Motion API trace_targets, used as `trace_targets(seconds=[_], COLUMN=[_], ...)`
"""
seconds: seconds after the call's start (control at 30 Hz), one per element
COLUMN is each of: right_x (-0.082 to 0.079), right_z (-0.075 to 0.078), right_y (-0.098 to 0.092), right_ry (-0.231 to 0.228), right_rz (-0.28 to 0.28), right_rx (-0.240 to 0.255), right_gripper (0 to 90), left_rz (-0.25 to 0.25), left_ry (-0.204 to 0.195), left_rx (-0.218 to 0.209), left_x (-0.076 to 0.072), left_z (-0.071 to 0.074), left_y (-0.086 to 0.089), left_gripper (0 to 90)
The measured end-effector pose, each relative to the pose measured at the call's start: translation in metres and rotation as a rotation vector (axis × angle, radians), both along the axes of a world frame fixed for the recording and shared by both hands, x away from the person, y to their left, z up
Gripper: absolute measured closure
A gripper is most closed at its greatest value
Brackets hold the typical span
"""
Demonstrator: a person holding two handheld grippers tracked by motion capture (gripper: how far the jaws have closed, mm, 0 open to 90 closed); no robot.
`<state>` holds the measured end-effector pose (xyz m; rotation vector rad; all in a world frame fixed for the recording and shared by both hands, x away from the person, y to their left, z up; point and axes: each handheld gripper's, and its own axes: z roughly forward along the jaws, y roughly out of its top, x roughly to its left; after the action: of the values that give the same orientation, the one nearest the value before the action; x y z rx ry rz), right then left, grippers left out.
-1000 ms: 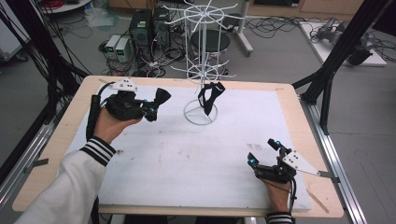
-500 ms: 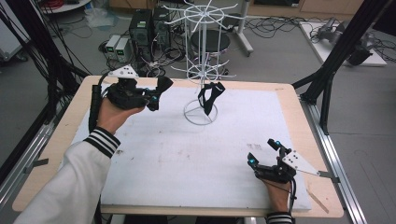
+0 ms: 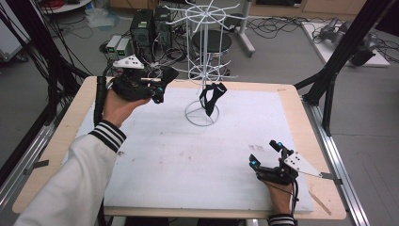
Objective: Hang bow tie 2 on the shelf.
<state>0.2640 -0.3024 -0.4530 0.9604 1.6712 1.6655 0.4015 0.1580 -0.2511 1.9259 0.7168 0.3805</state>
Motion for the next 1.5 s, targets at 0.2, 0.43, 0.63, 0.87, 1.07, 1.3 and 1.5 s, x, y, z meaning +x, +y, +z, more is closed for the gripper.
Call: trace_targets(seconds=[0.2, 0.43, 0.63, 0.87, 1.07, 1.3, 1.5], right_x=[0.0, 0.0, 0.0, 0.0, 0.0, 0.0, 0.0], right_z=[0.0, 0.0, 0.0, 0.0, 0.0, 0.0, 0.0], right_y=[0.0, 0.0, 0.0, 0.0, 0.0, 0.0, -0.001], right_ry=[-0.005, -0.005, -0.002, -0.008, -0.005, -0.007, -0.006], right_rz=[0.001, 0.002, 0.0, 0.005, 0.007, 0.008, 0.009], right_rx=[-0.002, -0.002, 0.0, -0.002, 0.003, 0.003, 0.002], right_gripper=[1.3, 1.3, 1.4, 1.3, 1.4, 1.4, 1.4], left_rz=[-0.004, -0.002, 0.002, 0.014, 0.014, 0.008, 0.009], left_ry=[-0.007, -0.018, -0.028, -0.03, -0.03, -0.031, -0.027], left_rx=[0.003, 0.016, 0.036, 0.043, 0.035, 0.033, 0.046], left_x=[0.003, 0.011, 0.015, 0.02, 0.022, 0.021, 0.022], left_z=[0.003, 0.008, 0.014, 0.014, 0.013, 0.015, 0.015], left_y=[-0.008, -0.015, -0.022, -0.026, -0.032, -0.039, -0.046], left_gripper=[75.8, 75.8, 75.8, 75.7, 75.8, 75.8, 75.7])
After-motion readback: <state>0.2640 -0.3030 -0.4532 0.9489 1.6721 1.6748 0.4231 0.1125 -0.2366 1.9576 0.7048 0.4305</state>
